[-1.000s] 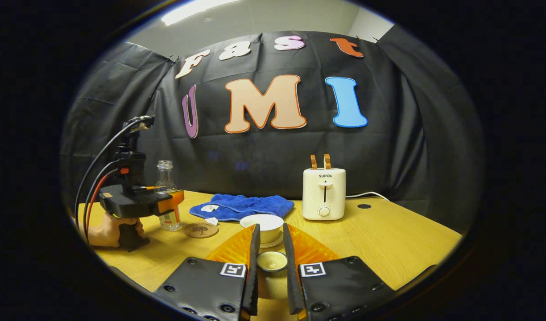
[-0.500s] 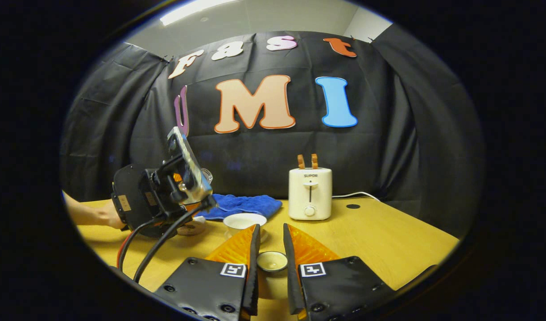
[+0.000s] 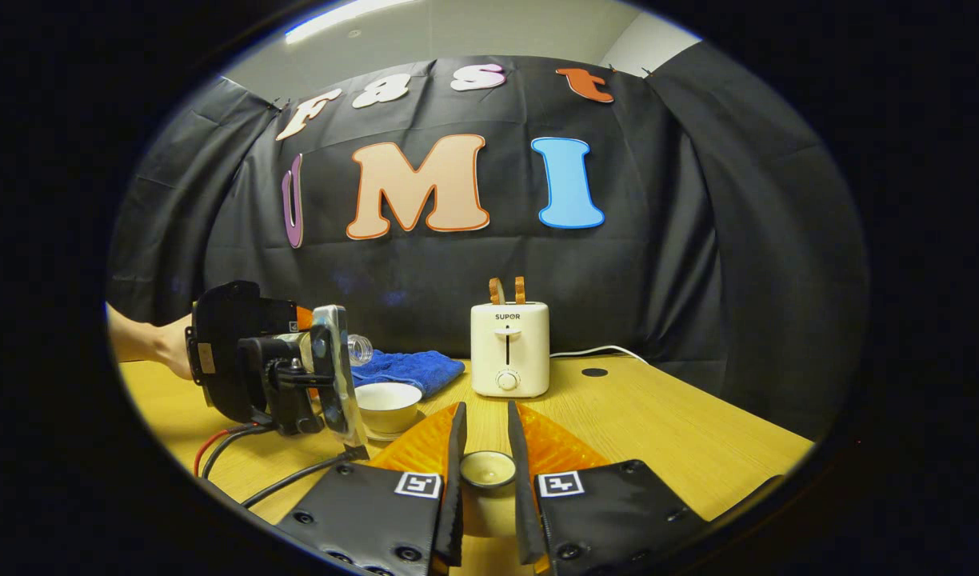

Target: Open the teacup lid with one hand, grasp the water bottle and pour water into the teacup with the other hand; after pouring, place the water bottle on the coaster and then close the teacup lid.

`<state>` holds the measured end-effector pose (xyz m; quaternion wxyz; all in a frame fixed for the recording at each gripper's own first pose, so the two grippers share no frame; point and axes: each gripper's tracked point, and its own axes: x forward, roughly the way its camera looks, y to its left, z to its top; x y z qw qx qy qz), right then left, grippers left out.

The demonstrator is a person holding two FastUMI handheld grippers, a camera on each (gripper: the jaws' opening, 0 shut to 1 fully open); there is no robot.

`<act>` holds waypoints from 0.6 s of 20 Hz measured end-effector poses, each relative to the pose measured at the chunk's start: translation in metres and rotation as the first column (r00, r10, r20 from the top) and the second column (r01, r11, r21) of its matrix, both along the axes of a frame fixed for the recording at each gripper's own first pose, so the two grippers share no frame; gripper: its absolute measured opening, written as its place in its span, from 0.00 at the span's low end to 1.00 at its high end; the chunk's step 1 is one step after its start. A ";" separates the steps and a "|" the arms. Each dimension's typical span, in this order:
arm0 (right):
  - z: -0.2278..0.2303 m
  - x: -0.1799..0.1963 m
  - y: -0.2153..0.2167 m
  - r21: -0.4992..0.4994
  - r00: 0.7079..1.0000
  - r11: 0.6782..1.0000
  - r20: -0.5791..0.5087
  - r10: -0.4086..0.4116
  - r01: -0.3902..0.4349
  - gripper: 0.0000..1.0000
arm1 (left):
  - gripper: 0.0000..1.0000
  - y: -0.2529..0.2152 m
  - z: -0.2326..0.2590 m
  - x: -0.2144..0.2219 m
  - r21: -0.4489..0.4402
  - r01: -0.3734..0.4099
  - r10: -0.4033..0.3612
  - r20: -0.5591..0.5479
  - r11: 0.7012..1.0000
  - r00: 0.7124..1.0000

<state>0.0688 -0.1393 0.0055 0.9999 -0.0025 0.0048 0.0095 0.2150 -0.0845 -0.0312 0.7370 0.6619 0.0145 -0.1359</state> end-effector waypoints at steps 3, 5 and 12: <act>-0.001 0.000 0.000 0.000 1.000 1.000 0.000 0.000 0.000 0.29 | 0.68 0.002 -0.010 -0.003 0.085 0.001 0.000 -0.013 0.996 1.000; -0.001 0.000 0.000 0.000 1.000 1.000 -0.001 0.001 -0.001 0.29 | 0.69 0.008 -0.013 -0.003 0.140 0.007 -0.004 -0.020 0.990 1.000; 0.000 0.001 0.000 0.000 1.000 1.000 0.000 0.001 -0.001 0.30 | 0.69 0.016 -0.003 -0.003 0.260 0.016 -0.009 -0.027 0.965 1.000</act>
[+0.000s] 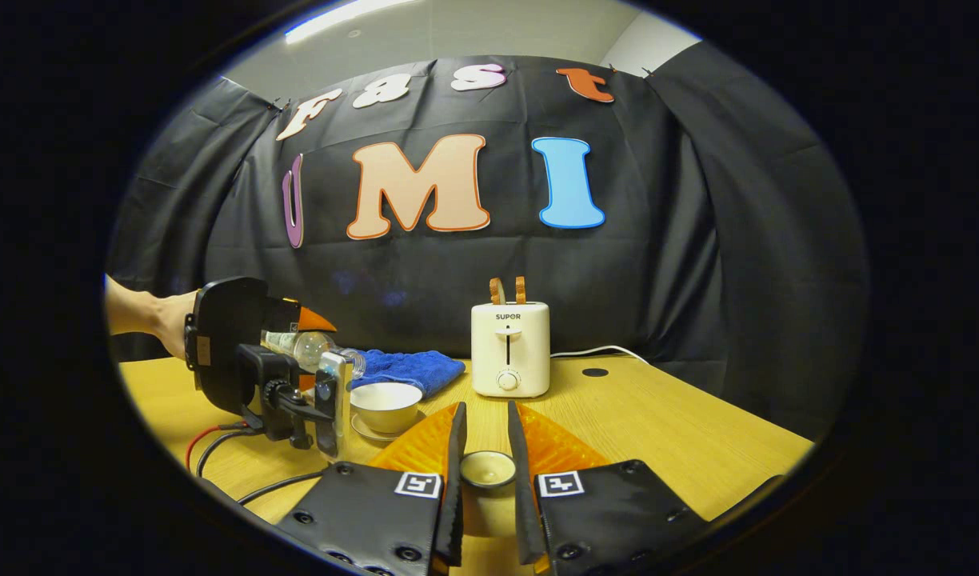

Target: Open the teacup lid with one hand, grasp the water bottle and pour water into the teacup with the other hand; after pouring, place the water bottle on the coaster and then close the teacup lid.

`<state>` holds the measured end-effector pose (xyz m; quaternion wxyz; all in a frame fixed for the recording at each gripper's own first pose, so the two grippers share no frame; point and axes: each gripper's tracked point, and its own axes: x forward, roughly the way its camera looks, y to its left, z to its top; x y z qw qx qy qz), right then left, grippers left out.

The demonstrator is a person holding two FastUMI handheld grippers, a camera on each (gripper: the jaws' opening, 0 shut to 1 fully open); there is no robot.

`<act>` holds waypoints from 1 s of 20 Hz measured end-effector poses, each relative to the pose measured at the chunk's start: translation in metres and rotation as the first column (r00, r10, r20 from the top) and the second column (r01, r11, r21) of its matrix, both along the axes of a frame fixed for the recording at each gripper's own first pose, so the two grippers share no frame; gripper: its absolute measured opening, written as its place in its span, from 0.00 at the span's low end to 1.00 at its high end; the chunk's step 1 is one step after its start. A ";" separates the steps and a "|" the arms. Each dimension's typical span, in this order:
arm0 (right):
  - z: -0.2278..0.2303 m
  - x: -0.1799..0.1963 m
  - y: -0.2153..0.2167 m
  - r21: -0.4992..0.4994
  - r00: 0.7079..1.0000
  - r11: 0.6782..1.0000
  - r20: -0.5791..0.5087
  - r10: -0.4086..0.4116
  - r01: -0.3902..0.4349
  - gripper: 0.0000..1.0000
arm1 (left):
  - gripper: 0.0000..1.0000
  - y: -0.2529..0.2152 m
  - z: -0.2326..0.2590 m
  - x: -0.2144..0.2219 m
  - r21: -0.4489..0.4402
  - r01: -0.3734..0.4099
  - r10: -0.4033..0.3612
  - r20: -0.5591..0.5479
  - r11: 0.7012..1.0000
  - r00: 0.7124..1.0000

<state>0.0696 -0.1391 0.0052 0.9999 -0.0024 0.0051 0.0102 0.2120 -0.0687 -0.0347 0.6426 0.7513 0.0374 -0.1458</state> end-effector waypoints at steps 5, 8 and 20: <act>-0.001 0.000 0.000 0.000 1.000 1.000 0.000 0.000 0.000 0.30 | 0.67 0.001 0.005 -0.003 0.057 0.010 -0.010 0.007 0.998 1.000; -0.001 0.000 0.000 0.000 1.000 1.000 0.000 0.000 0.000 0.30 | 0.69 0.000 0.009 -0.003 0.094 0.018 -0.019 0.010 0.995 1.000; -0.001 0.000 0.000 0.000 1.000 1.000 0.000 0.001 -0.001 0.30 | 0.68 -0.004 0.027 -0.002 0.218 0.041 -0.049 0.029 0.975 0.998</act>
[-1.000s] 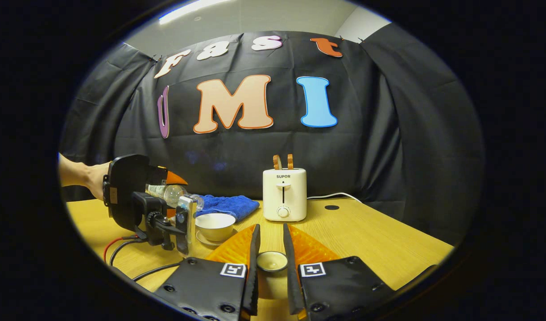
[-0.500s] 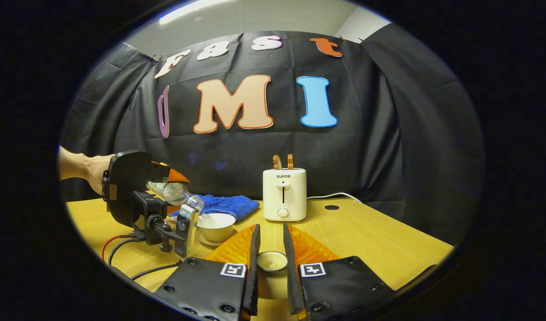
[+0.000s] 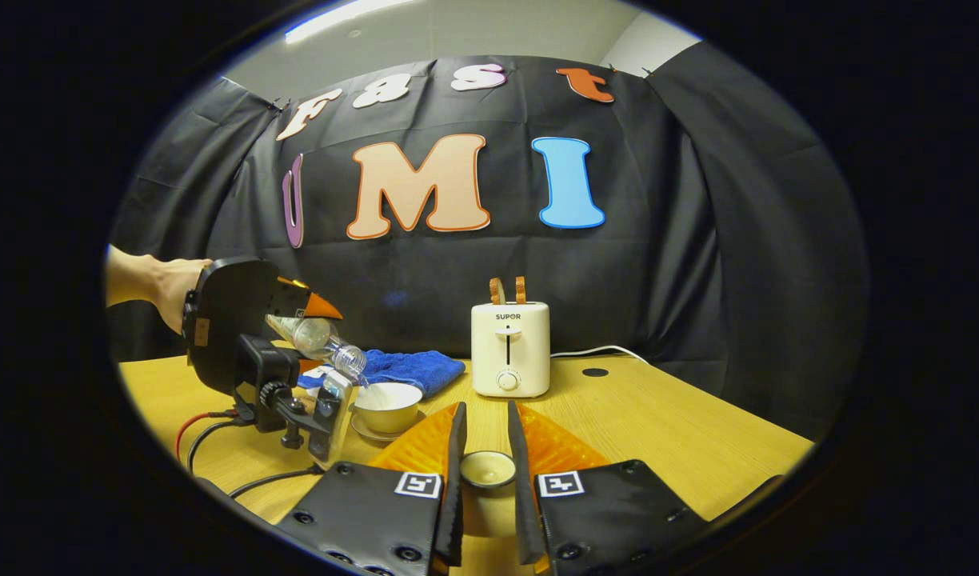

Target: Open the teacup lid with one hand, grasp the water bottle and pour water into the teacup with the other hand; after pouring, place the water bottle on the coaster and then close the teacup lid.

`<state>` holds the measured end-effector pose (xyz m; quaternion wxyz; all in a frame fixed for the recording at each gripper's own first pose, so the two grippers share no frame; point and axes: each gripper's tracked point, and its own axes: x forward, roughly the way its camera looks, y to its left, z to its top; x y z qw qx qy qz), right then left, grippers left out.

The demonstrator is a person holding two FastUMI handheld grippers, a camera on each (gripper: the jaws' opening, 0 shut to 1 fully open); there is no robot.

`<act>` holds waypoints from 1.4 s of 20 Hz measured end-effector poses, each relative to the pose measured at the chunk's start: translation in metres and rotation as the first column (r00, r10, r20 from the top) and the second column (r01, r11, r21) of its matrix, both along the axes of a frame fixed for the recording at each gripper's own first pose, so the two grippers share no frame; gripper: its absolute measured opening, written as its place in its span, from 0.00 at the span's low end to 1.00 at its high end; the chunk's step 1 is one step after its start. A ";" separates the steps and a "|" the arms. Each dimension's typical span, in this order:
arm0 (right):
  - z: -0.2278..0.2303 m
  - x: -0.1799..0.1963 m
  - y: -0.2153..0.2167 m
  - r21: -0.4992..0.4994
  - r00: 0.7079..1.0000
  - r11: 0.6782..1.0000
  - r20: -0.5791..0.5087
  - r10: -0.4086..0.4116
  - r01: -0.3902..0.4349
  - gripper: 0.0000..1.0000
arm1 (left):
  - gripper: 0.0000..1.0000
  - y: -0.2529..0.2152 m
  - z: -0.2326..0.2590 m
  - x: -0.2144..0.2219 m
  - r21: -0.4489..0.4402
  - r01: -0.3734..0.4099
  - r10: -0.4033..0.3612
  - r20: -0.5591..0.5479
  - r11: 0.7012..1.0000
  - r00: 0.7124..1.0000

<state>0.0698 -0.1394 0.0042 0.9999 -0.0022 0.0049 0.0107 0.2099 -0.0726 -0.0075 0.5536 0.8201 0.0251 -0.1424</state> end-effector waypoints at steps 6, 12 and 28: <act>0.000 0.000 0.000 0.000 1.000 1.000 0.000 0.000 0.000 0.30 | 0.68 -0.006 0.013 0.000 0.061 0.019 -0.020 0.021 0.998 1.000; 0.000 0.000 0.000 0.000 1.000 1.000 0.000 0.000 0.000 0.30 | 0.68 -0.015 0.023 0.000 0.135 0.046 -0.053 0.043 0.990 0.998; 0.000 0.000 0.001 0.001 1.000 1.000 0.000 0.000 0.000 0.30 | 0.69 -0.021 0.027 0.000 0.179 0.063 -0.073 0.050 0.982 0.996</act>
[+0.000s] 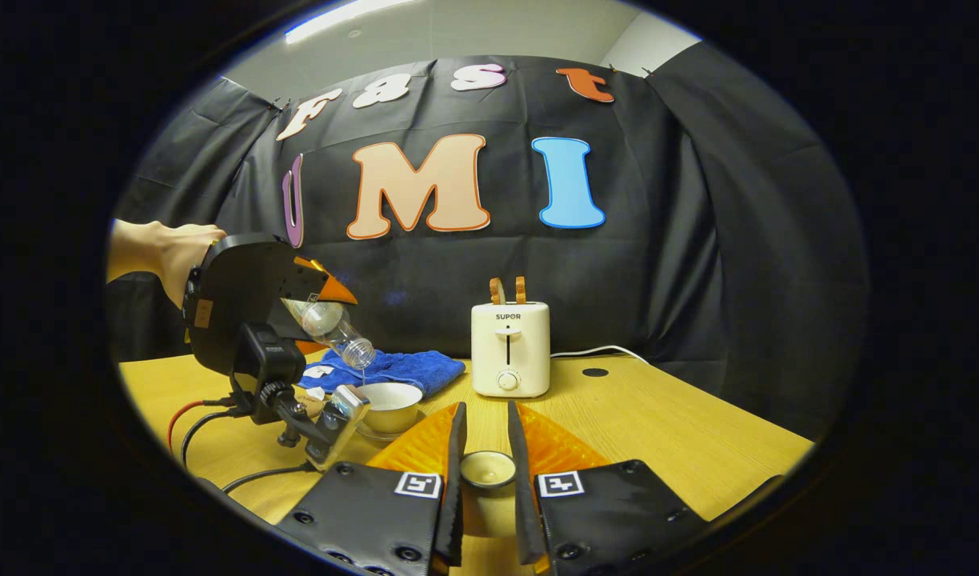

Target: Open the teacup lid with one hand, grasp the water bottle and pour water into the teacup with the other hand; after pouring, place the water bottle on the coaster and then close the teacup lid.

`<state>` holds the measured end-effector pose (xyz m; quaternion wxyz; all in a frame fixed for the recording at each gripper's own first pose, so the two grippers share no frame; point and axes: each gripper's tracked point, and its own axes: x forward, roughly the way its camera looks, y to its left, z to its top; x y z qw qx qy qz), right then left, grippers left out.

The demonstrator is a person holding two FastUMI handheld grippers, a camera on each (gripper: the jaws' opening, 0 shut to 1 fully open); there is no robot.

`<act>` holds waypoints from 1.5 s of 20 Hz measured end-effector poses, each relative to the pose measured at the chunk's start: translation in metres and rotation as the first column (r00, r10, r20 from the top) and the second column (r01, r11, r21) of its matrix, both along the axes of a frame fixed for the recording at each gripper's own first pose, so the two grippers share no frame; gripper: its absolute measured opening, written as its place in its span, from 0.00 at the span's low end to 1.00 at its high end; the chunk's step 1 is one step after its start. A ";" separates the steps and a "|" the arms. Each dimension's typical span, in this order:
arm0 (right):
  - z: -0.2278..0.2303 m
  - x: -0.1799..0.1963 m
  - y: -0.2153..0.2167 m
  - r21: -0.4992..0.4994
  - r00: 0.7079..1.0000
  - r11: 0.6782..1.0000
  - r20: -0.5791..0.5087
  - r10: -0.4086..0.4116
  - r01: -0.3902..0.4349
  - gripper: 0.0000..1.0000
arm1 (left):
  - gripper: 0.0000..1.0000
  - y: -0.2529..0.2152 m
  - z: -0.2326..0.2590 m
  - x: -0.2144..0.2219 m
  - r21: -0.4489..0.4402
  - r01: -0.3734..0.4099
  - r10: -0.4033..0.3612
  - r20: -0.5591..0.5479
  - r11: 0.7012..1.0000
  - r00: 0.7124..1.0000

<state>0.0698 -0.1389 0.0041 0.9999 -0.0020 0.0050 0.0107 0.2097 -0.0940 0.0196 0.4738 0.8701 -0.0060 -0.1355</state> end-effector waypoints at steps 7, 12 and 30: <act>0.000 0.000 0.000 0.000 1.000 1.000 0.000 0.000 0.000 0.29 | 0.68 0.000 0.000 -0.001 -0.005 0.004 -0.004 -0.003 1.000 1.000; 0.001 -0.001 -0.001 -0.001 1.000 1.000 0.000 -0.004 0.004 0.30 | 0.69 -0.002 -0.002 0.002 -0.135 -0.005 0.001 -0.032 0.991 0.999; 0.001 -0.001 -0.002 -0.001 1.000 1.000 -0.001 -0.011 0.011 0.30 | 0.67 -0.008 -0.010 0.000 -0.878 -0.207 -0.050 -0.206 -0.431 0.977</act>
